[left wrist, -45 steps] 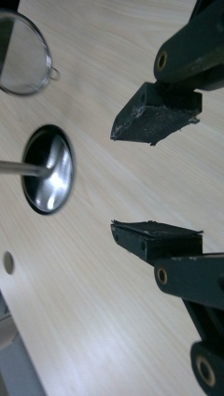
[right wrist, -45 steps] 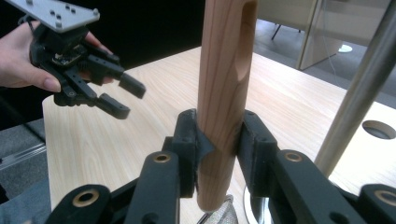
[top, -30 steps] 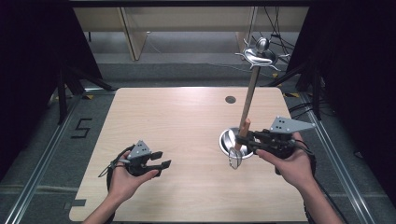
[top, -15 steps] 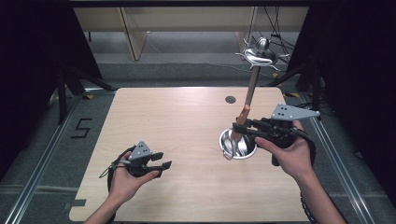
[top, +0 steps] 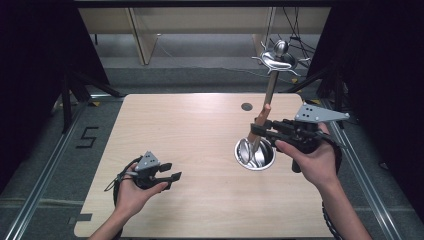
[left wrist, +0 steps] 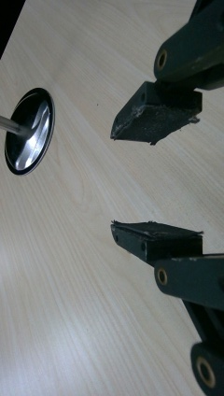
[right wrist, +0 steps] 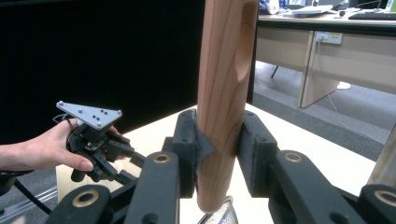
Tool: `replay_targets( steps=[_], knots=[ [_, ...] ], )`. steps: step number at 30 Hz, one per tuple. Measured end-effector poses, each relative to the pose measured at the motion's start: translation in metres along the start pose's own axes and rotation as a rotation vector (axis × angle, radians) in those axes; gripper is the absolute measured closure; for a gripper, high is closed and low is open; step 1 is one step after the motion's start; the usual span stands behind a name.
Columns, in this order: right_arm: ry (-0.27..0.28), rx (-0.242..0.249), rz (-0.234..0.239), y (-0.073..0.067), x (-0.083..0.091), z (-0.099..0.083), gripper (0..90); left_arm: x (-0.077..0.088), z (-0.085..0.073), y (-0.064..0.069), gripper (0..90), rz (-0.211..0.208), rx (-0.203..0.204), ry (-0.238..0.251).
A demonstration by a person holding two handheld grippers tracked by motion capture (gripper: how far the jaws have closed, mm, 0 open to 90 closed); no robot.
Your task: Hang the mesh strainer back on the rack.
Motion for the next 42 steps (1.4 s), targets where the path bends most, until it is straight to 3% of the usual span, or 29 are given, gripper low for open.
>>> replay_targets(
  steps=[5, 6, 8, 10, 12, 15, 16, 17, 21, 22, 23, 26, 35, 38, 42],
  knots=[
    [-0.011, -0.001, -0.004, 0.000, 0.000, 0.002, 71.4, -0.001, -0.001, 0.000, 47.0, 0.000, 0.002, -0.007],
    [-0.013, 0.021, -0.006, 0.003, -0.001, 0.003, 71.4, -0.001, -0.002, 0.000, 46.9, -0.006, 0.001, -0.009],
    [-0.022, -0.002, -0.006, 0.002, -0.001, 0.004, 71.5, 0.000, -0.002, -0.001, 46.9, -0.003, -0.008, -0.015],
    [-0.036, 0.042, -0.003, 0.005, -0.002, 0.010, 71.5, 0.000, -0.001, -0.001, 46.9, -0.004, -0.008, -0.015],
    [-0.046, 0.021, 0.004, 0.003, -0.002, 0.010, 71.5, 0.000, -0.001, 0.000, 46.9, 0.001, 0.001, -0.005],
    [-0.071, 0.039, 0.007, 0.005, -0.003, 0.014, 71.5, 0.000, 0.000, 0.000, 46.9, 0.001, 0.008, -0.001],
    [-0.076, 0.030, 0.000, 0.006, -0.005, 0.016, 71.5, 0.001, -0.001, -0.001, 46.8, 0.002, -0.007, -0.005],
    [-0.078, 0.052, -0.004, 0.008, -0.005, 0.018, 71.4, 0.001, 0.000, 0.000, 46.8, 0.000, 0.008, -0.002],
    [-0.071, 0.029, -0.001, 0.008, -0.007, 0.021, 71.4, 0.001, 0.000, -0.001, 46.7, 0.001, 0.017, -0.007],
    [-0.068, 0.044, -0.016, 0.010, -0.007, 0.023, 71.5, 0.001, 0.000, -0.001, 46.7, 0.000, 0.013, 0.002],
    [-0.074, 0.024, -0.011, 0.008, -0.008, 0.025, 71.5, 0.000, 0.000, -0.002, 46.6, 0.002, 0.012, 0.004],
    [-0.064, 0.048, -0.011, 0.010, -0.010, 0.029, 71.5, 0.000, 0.000, -0.002, 46.6, 0.000, 0.008, 0.004],
    [-0.059, 0.030, -0.007, 0.013, -0.010, 0.038, 71.5, 0.001, 0.000, -0.002, 46.4, 0.003, 0.011, 0.000],
    [-0.065, 0.049, -0.017, 0.017, -0.010, 0.041, 71.5, 0.001, 0.000, -0.002, 46.3, 0.004, 0.011, -0.001],
    [-0.070, 0.024, -0.012, 0.018, -0.010, 0.046, 71.5, 0.001, 0.000, -0.002, 46.1, 0.004, 0.012, -0.001]
  ],
)
Point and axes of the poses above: each handheld gripper's, and its own axes: x roughly backward along the jaws, z roughly out of its top, y roughly to its right, the point moved 6 cm from there along -x, roughly forward along the jaws, and after that the axes turned 14 degrees about z, right-handed, at the moved point
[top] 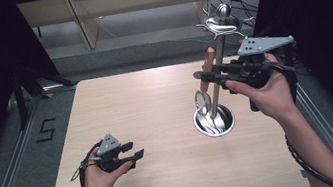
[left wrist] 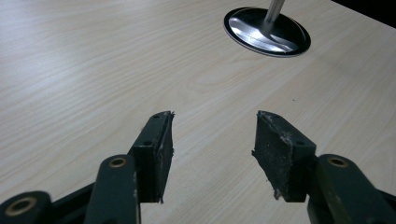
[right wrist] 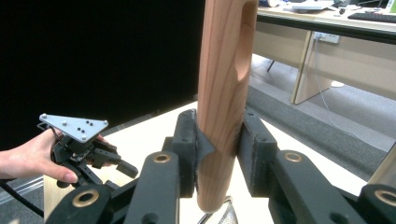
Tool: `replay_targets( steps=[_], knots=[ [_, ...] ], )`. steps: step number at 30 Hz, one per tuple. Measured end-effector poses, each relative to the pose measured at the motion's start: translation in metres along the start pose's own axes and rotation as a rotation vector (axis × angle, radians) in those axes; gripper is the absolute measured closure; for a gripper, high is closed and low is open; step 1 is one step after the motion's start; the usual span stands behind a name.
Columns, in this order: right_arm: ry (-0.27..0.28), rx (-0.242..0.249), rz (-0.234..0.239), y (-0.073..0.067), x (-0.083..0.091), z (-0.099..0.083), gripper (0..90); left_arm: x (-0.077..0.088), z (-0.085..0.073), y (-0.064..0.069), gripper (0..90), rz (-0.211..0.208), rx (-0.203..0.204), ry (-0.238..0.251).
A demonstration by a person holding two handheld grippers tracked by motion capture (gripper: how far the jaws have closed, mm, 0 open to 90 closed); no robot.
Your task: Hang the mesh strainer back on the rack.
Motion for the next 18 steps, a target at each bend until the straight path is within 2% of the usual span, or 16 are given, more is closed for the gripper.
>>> replay_targets(
  steps=[4, 10, 11, 12, 16, 18],
  knots=[
    [0.003, 0.003, 0.002, 0.003, 0.000, 0.005, 71.4, 0.000, 0.000, 0.001, 46.1, -0.001, 0.012, 0.008],
    [0.008, 0.003, -0.001, 0.009, 0.001, 0.014, 71.5, 0.000, 0.000, 0.000, 46.0, 0.002, 0.001, 0.004],
    [0.010, -0.001, 0.011, 0.009, 0.000, 0.015, 71.5, 0.000, 0.000, 0.000, 46.0, 0.002, 0.002, 0.005],
    [0.010, 0.009, -0.011, 0.011, 0.001, 0.016, 71.5, -0.001, 0.001, 0.000, 45.9, 0.000, 0.011, 0.010],
    [0.009, -0.024, 0.006, 0.013, 0.000, 0.016, 71.5, 0.000, 0.000, 0.000, 45.9, 0.002, 0.002, 0.004],
    [0.006, -0.020, 0.009, 0.015, 0.000, 0.016, 71.5, 0.000, 0.000, 0.000, 45.8, 0.002, 0.002, 0.005]
  ],
)
Point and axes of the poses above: each handheld gripper's, and its own axes: x roughly backward along the jaws, z roughly out of its top, y roughly to its right, the point moved 6 cm from there along -x, roughly forward along the jaws, and after that the axes turned 14 degrees about z, right-handed, at the moved point
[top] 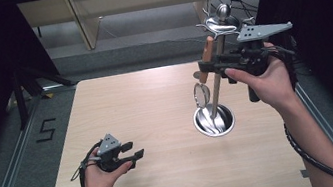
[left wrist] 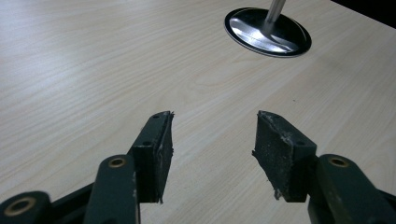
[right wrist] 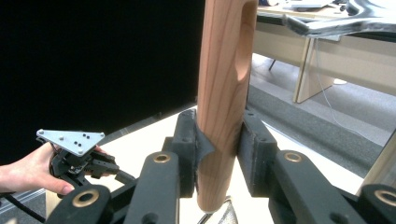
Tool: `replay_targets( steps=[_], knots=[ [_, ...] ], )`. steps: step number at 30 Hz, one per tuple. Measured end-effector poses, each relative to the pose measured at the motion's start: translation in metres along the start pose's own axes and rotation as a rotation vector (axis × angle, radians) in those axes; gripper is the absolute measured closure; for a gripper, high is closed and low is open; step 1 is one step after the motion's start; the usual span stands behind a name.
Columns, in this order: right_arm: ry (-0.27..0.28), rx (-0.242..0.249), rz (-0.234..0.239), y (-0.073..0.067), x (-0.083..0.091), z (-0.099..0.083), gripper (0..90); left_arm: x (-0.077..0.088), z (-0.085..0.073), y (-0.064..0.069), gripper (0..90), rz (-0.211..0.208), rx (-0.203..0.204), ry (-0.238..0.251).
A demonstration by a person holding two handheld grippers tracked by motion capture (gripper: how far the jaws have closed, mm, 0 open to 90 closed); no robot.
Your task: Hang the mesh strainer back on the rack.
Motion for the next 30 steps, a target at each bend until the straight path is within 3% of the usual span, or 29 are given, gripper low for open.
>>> replay_targets(
  steps=[18, 21, 26, 30],
  knots=[
    [0.013, -0.006, -0.015, 0.0063, 0.0025, 0.0020, 71.5, 0.0000, 0.0003, -0.0003, 45.7, 0.006, 0.001, 0.004],
    [0.018, -0.038, -0.002, 0.0049, 0.0032, 0.0021, 71.5, -0.0002, 0.0000, 0.0000, 45.6, 0.002, -0.001, -0.002],
    [0.026, -0.020, 0.001, 0.0070, 0.0039, 0.0053, 71.4, -0.0008, 0.0000, 0.0008, 45.6, 0.002, 0.011, -0.006],
    [0.030, -0.038, 0.002, 0.0070, 0.0062, 0.0050, 71.4, 0.0000, -0.0003, 0.0008, 45.5, 0.002, 0.011, -0.006]
  ],
)
Point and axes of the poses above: each handheld gripper's, and its own axes: x roughly backward along the jaws, z roughly out of its top, y roughly to its right, the point moved 6 cm from there along -x, roughly forward along the jaws, and after that the axes turned 14 degrees about z, right-handed, at the moved point
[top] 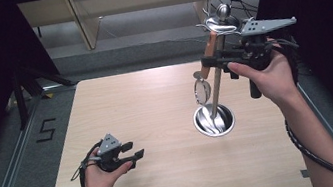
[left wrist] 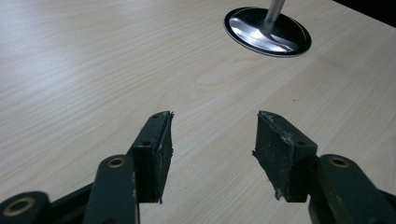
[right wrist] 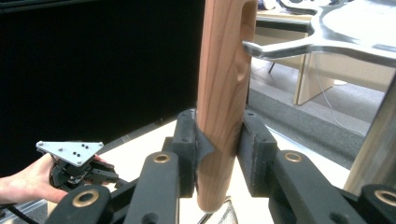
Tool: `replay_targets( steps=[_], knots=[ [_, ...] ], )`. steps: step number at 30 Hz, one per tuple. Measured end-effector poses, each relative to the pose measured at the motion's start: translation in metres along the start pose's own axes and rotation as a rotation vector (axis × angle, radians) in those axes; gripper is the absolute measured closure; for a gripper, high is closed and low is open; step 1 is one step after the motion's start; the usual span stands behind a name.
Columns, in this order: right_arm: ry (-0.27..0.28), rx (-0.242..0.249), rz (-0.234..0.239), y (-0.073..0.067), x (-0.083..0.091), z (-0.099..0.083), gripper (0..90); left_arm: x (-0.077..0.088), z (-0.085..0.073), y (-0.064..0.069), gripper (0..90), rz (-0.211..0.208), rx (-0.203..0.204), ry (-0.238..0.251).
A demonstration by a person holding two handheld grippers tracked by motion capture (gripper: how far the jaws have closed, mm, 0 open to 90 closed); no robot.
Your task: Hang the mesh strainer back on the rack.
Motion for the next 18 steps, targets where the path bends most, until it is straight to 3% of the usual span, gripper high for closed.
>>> replay_targets(
  steps=[1, 7, 18],
  knots=[
    [0.000, 0.002, 0.004, 0.0012, -0.0001, -0.0004, 71.4, -0.0002, 0.0004, -0.0009, 45.5, -0.002, -0.014, 0.005],
    [0.005, 0.013, -0.004, 0.0057, 0.0000, -0.0010, 71.4, -0.0001, -0.0004, 0.0001, 45.5, -0.004, -0.002, -0.003],
    [0.008, -0.020, 0.019, 0.0037, 0.0060, -0.0026, 71.0, 0.0000, -0.0001, -0.0009, 45.4, -0.004, -0.014, 0.002]
  ],
)
Point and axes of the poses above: each handheld gripper's, and its own axes: x roughly backward along the jaws, z roughly out of its top, y roughly to its right, the point moved 6 cm from there along -x, roughly forward along the jaws, and after that the axes turned 14 degrees about z, right-handed, at the moved point
